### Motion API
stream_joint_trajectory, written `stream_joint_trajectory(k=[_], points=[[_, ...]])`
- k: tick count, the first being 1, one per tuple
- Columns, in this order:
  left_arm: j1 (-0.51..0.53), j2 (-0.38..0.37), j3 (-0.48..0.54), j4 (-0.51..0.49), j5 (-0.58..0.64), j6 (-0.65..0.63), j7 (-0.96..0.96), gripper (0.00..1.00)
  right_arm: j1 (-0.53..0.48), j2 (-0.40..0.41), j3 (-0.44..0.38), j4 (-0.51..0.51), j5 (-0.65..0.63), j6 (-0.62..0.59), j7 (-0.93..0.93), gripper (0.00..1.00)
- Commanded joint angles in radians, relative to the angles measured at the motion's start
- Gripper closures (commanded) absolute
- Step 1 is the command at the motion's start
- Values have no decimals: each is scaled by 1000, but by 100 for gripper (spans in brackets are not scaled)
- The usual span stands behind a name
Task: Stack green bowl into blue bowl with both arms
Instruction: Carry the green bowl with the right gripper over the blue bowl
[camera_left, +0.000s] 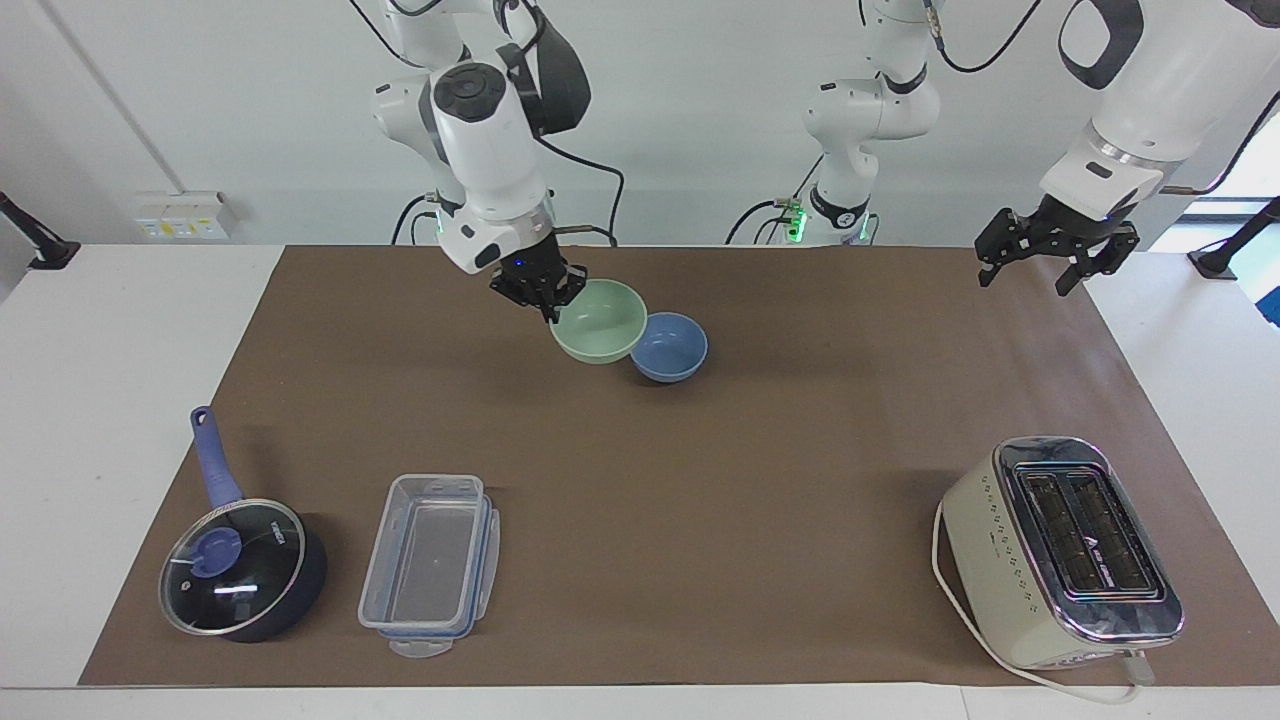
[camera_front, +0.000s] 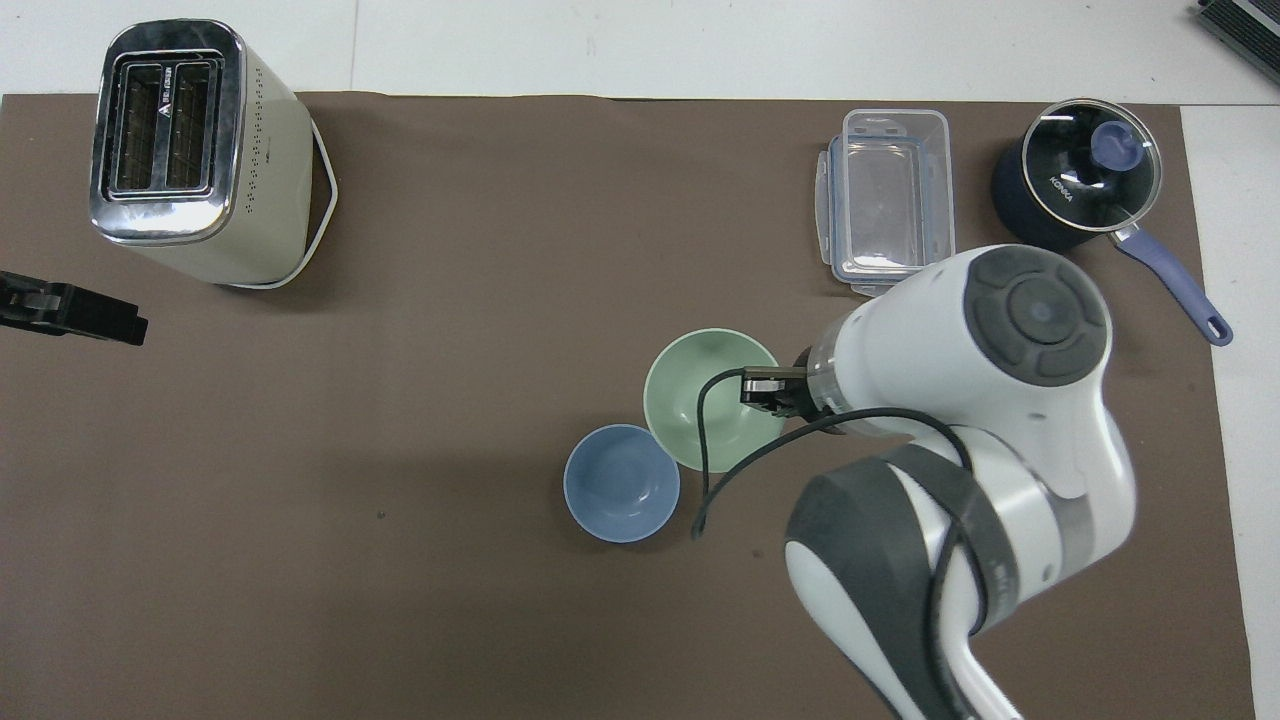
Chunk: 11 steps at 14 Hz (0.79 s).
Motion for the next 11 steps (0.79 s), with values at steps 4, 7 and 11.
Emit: stream_joint_trajectory(k=[4, 7, 11], points=[[6, -8, -4, 3, 19, -14, -11, 0, 106, 39, -4, -76, 65, 109, 99, 100], [6, -8, -4, 3, 19, -14, -11, 0, 138, 41, -3, -167, 71, 215, 98, 100], [6, -8, -4, 3, 18, -14, -11, 0, 140, 24, 9, -236, 71, 230, 92, 100]])
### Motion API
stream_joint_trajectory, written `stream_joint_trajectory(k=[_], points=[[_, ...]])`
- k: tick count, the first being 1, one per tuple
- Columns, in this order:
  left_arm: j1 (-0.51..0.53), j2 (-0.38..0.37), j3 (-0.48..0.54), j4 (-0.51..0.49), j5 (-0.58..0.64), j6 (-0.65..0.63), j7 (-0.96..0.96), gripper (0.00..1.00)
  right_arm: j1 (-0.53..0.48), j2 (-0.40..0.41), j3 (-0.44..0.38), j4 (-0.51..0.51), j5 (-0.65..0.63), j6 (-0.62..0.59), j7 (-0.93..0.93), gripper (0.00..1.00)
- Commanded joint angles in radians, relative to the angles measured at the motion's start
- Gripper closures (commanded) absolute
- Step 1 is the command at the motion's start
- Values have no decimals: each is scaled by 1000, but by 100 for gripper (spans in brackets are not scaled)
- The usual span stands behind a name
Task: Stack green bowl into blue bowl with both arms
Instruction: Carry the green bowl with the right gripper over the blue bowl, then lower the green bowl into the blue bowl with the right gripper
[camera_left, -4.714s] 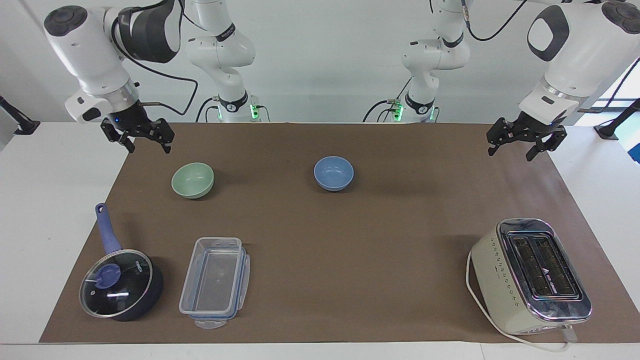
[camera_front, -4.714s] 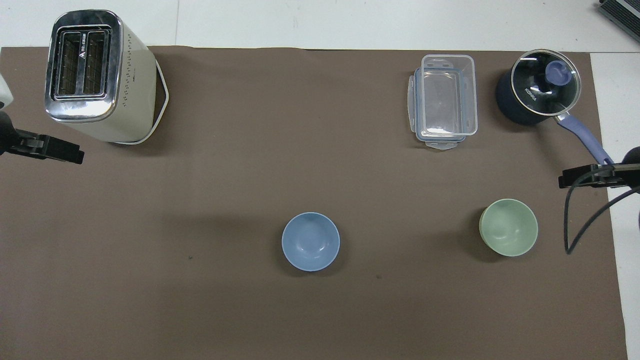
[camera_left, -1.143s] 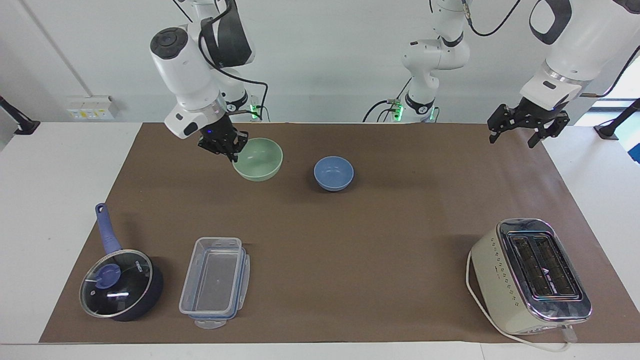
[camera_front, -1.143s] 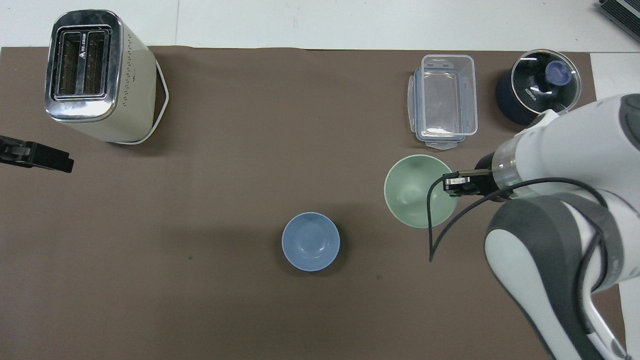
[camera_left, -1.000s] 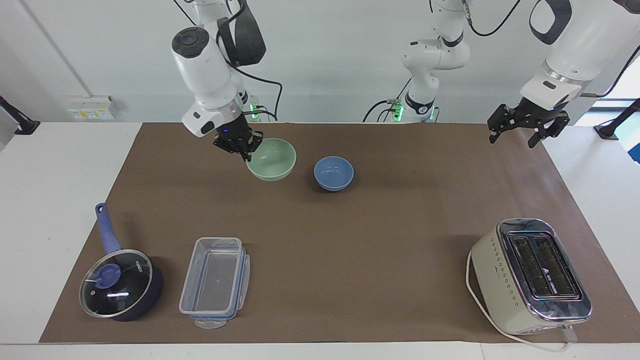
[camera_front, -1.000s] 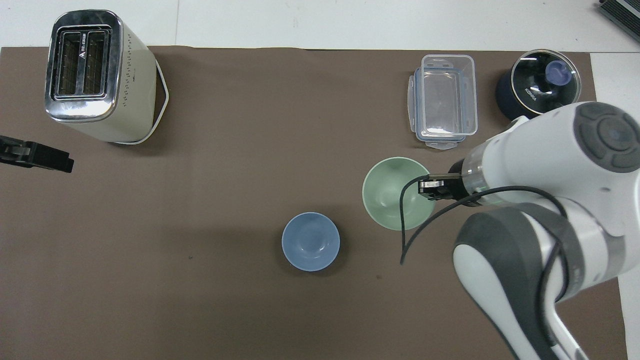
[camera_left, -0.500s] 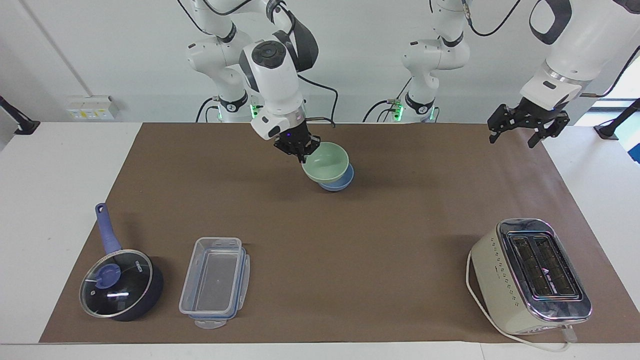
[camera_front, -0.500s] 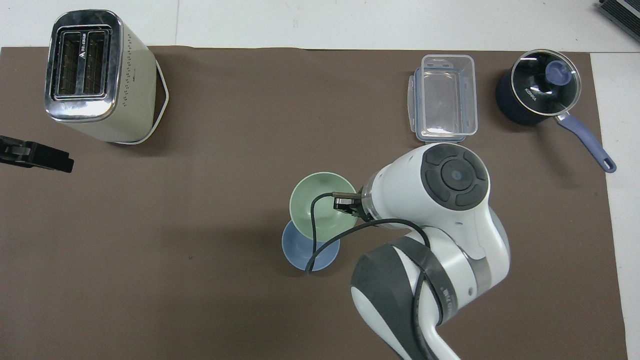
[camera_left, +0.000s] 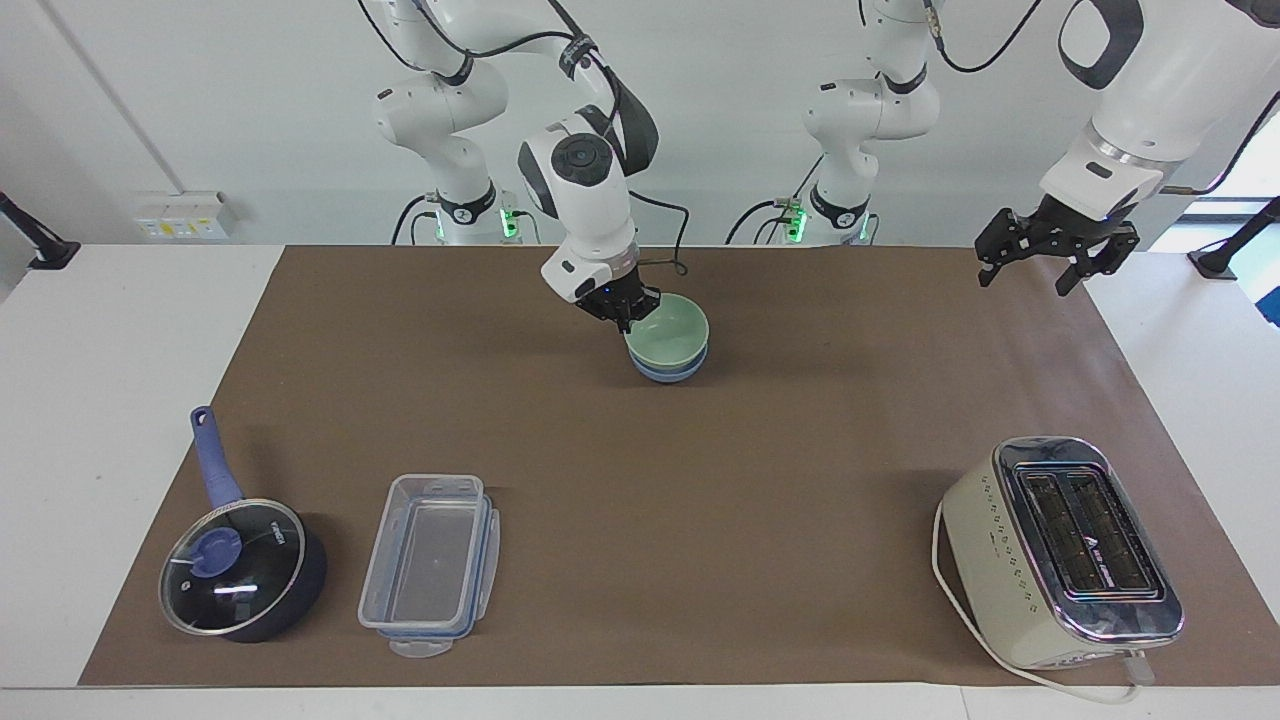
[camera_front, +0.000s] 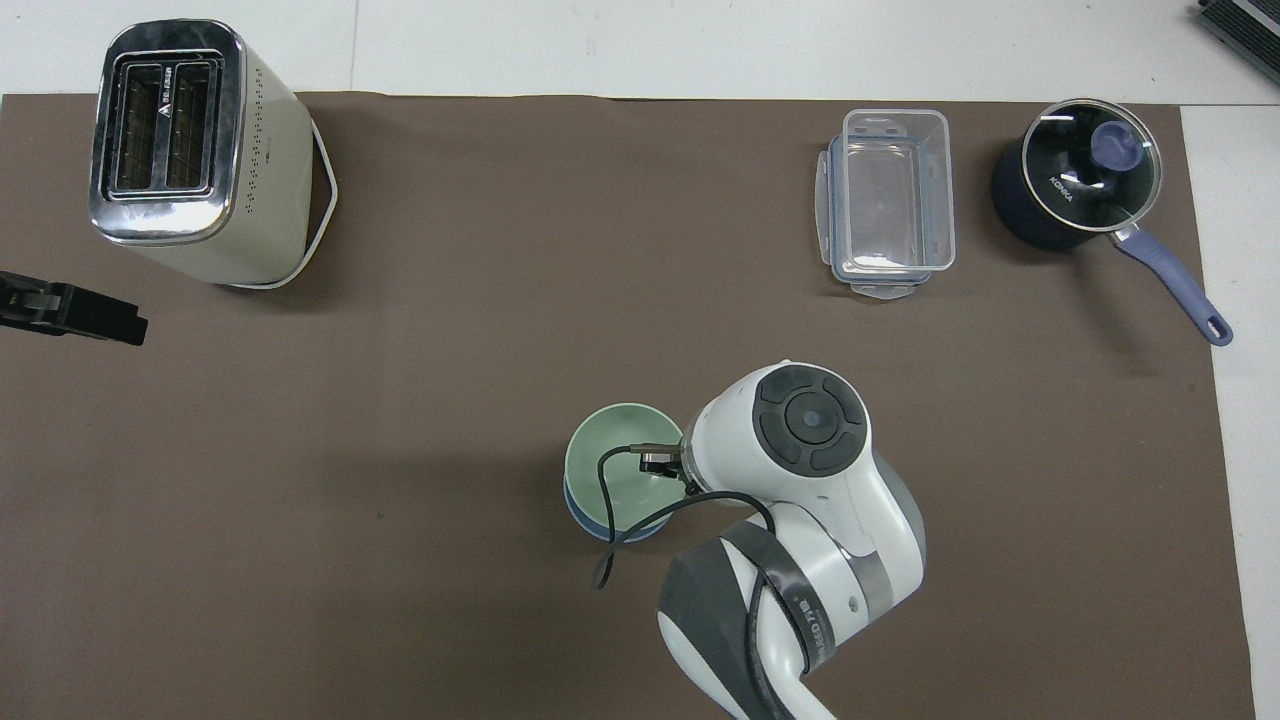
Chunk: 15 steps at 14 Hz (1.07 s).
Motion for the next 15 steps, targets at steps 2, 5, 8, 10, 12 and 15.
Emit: stream_joint_trajectory(k=[2, 5, 8, 10, 12, 15], points=[[6, -8, -4, 3, 19, -14, -11, 0, 10, -38, 9, -53, 24, 26, 2, 100], [6, -8, -4, 3, 18, -14, -11, 0, 19, -40, 9, -57, 24, 32, 3, 100], [6, -8, -4, 3, 19, -14, -11, 0, 24, -47, 9, -88, 24, 109, 2, 100], [6, -8, -4, 3, 18, -14, -11, 0, 35, -53, 7, -120, 24, 143, -2, 100], [6, -8, -4, 3, 19, -14, -11, 0, 36, -61, 7, -137, 24, 143, -3, 100], [6, -8, -4, 3, 19, -14, -11, 0, 36, -69, 7, -149, 24, 149, -3, 100]])
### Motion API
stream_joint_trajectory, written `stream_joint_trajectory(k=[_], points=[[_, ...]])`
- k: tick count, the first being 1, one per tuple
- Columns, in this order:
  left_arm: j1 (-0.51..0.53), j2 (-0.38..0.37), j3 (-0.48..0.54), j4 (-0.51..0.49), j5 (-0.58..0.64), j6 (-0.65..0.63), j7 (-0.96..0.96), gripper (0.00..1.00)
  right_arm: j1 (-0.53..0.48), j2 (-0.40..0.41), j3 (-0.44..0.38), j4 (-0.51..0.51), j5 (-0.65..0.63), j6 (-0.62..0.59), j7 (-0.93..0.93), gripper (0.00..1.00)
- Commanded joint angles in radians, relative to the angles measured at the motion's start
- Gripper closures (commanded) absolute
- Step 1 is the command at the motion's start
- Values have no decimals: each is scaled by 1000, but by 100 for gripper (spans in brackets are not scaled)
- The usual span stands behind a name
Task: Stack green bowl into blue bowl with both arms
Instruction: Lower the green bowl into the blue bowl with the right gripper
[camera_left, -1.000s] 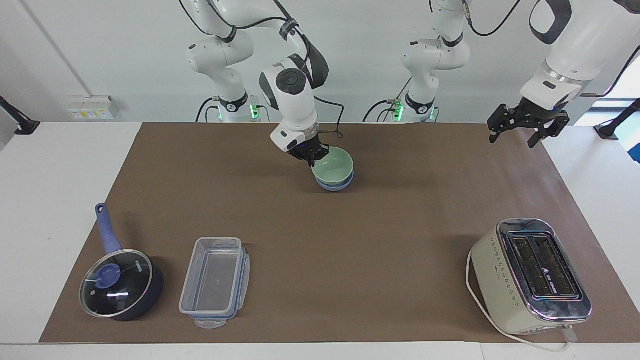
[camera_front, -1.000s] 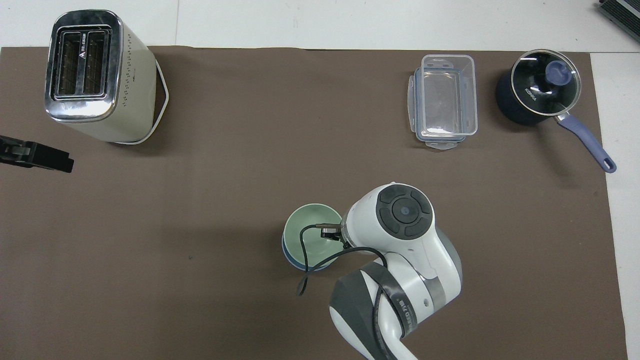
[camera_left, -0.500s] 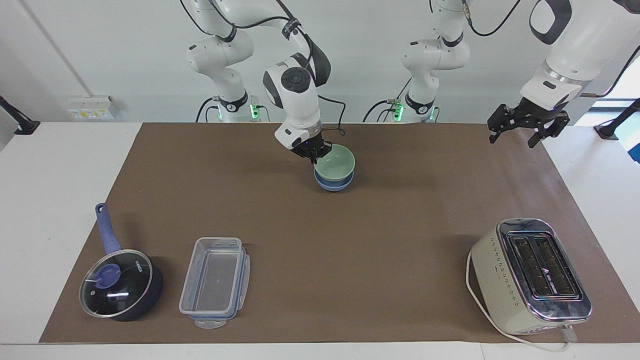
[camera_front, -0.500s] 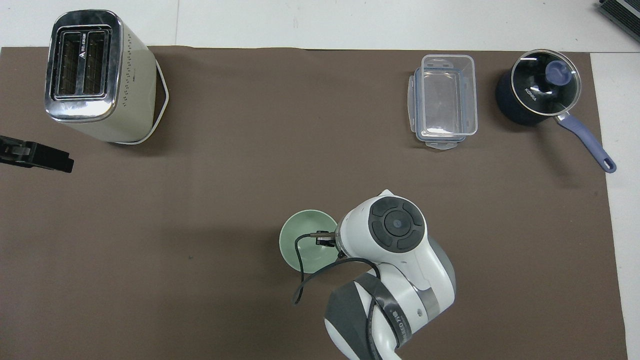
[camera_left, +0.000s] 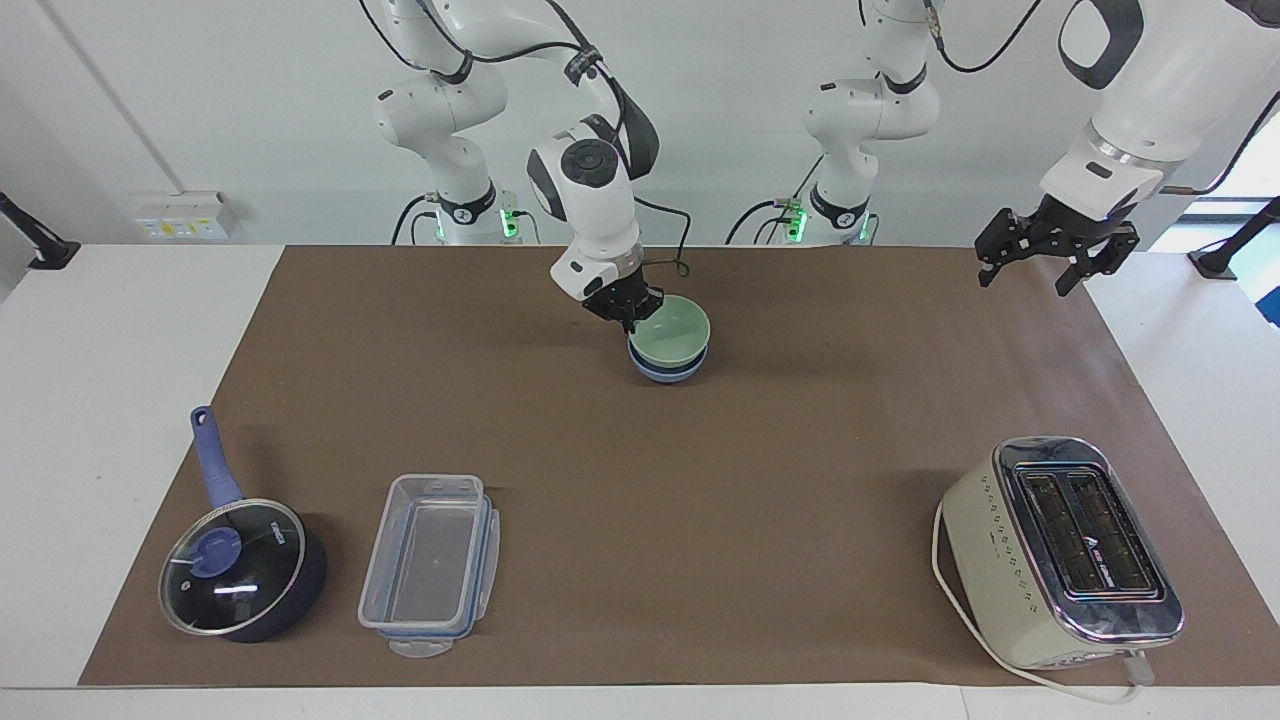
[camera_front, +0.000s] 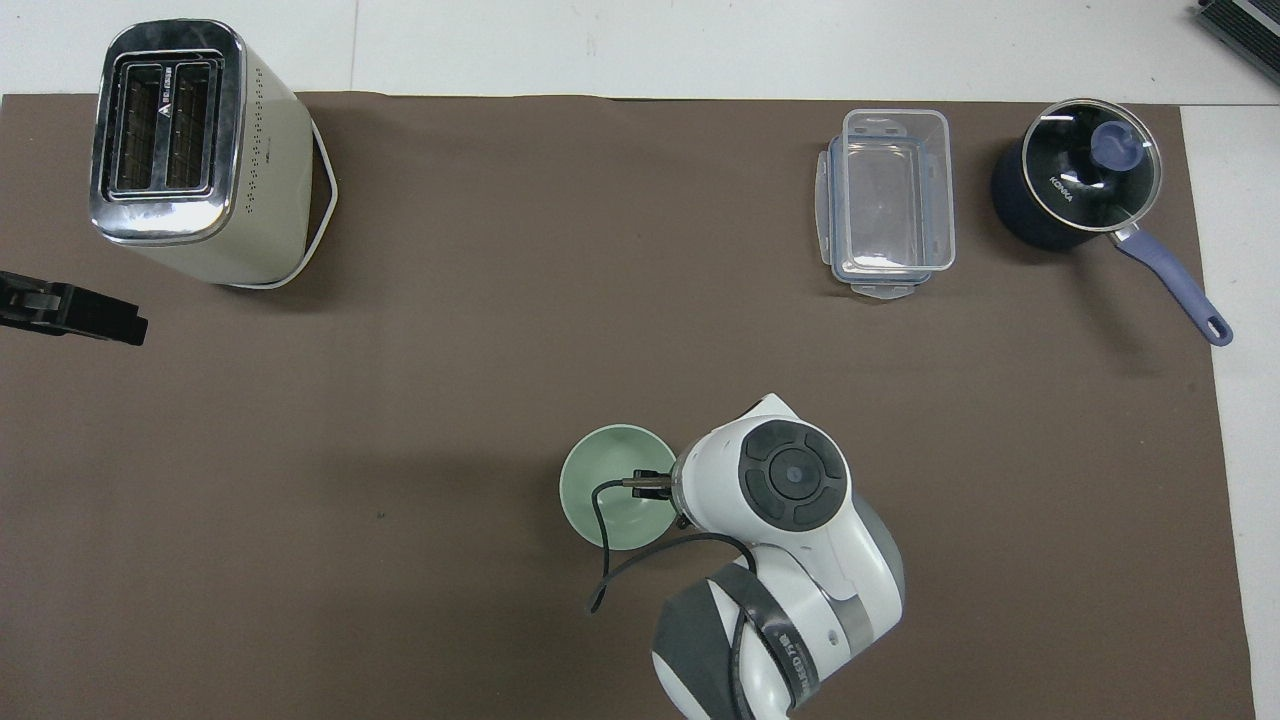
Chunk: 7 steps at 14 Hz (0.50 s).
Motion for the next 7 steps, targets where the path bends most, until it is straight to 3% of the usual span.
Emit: stream_joint_trajectory(k=[1, 7], points=[[6, -8, -4, 3, 19, -14, -11, 0, -2, -40, 5, -41, 24, 26, -3, 100], [6, -8, -4, 3, 19, -14, -11, 0, -1, -28, 6, -43, 24, 72, 6, 100]])
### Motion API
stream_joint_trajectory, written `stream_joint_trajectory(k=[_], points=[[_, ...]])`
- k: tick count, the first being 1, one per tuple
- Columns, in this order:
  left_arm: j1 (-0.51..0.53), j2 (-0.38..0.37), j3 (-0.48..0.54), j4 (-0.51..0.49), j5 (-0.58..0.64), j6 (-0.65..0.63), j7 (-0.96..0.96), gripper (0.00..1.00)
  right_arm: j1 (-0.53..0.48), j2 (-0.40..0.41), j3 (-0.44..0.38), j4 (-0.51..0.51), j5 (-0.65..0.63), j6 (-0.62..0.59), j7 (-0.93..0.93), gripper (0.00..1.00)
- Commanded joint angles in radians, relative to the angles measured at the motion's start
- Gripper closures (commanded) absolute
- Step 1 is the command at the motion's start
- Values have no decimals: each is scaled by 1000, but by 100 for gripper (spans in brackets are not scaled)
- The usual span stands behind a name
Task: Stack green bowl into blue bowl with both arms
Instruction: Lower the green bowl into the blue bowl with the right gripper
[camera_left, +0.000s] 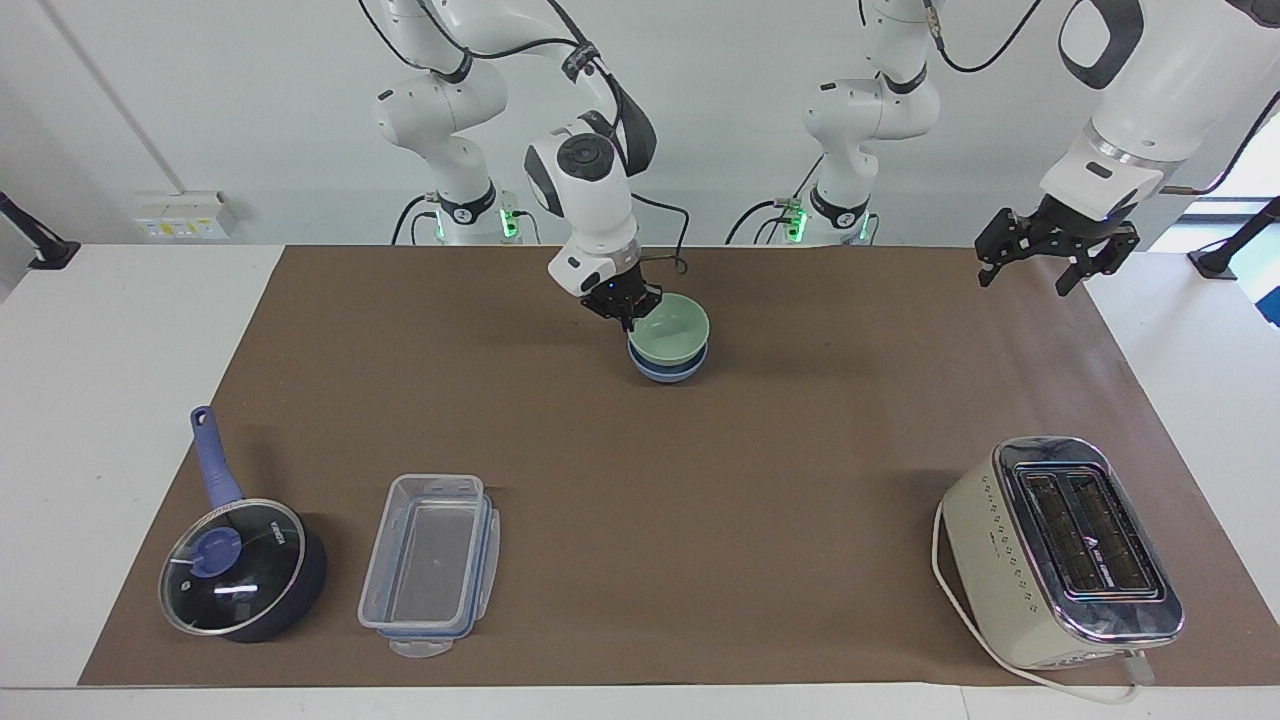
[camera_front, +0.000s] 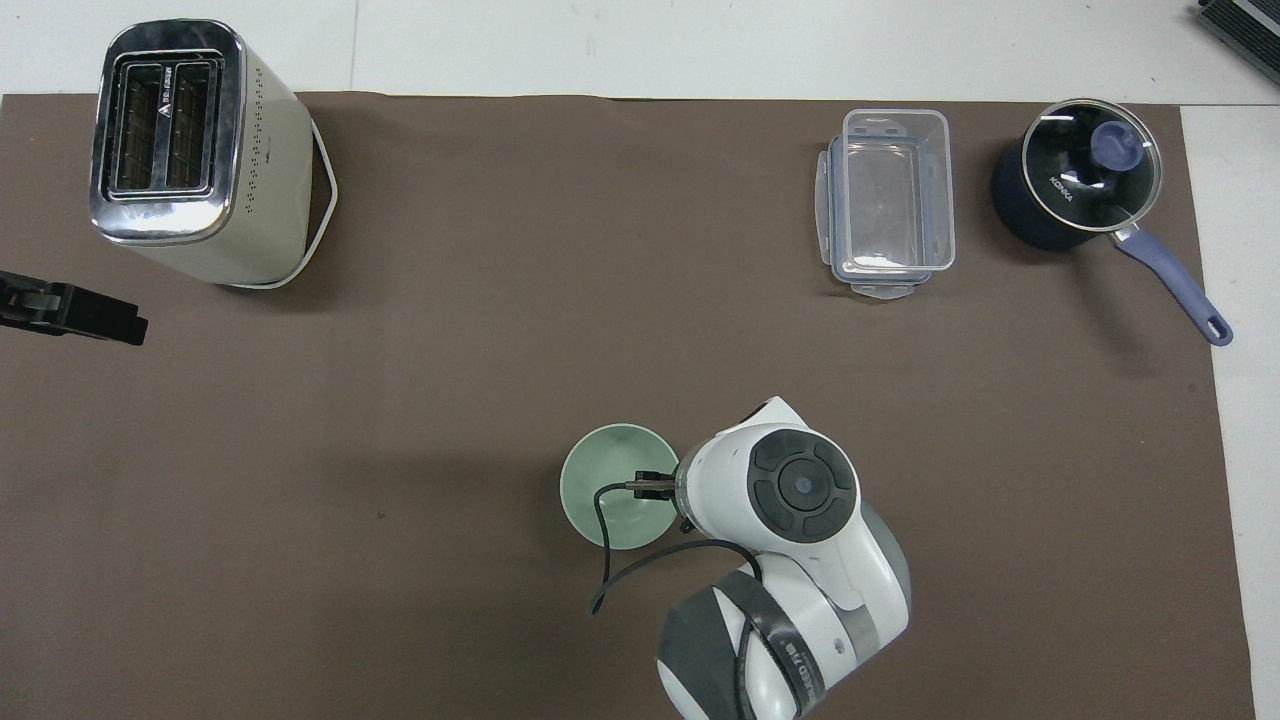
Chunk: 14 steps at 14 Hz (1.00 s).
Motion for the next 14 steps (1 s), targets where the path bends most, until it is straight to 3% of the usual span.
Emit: stream_joint_trajectory(k=[1, 6, 11, 12, 14], points=[[6, -8, -4, 3, 19, -14, -11, 0, -1, -15, 5, -29, 24, 40, 6, 100], [6, -8, -4, 3, 19, -14, -11, 0, 1, -2, 6, -40, 24, 49, 0, 100], [6, -8, -4, 3, 19, -14, -11, 0, 2, -4, 6, -40, 24, 43, 9, 77], [6, -8, -4, 3, 19, -13, -11, 0, 2, -4, 6, -37, 24, 42, 11, 62], [6, -8, -4, 3, 19, -13, -11, 0, 2, -4, 5, -20, 22, 42, 12, 0]])
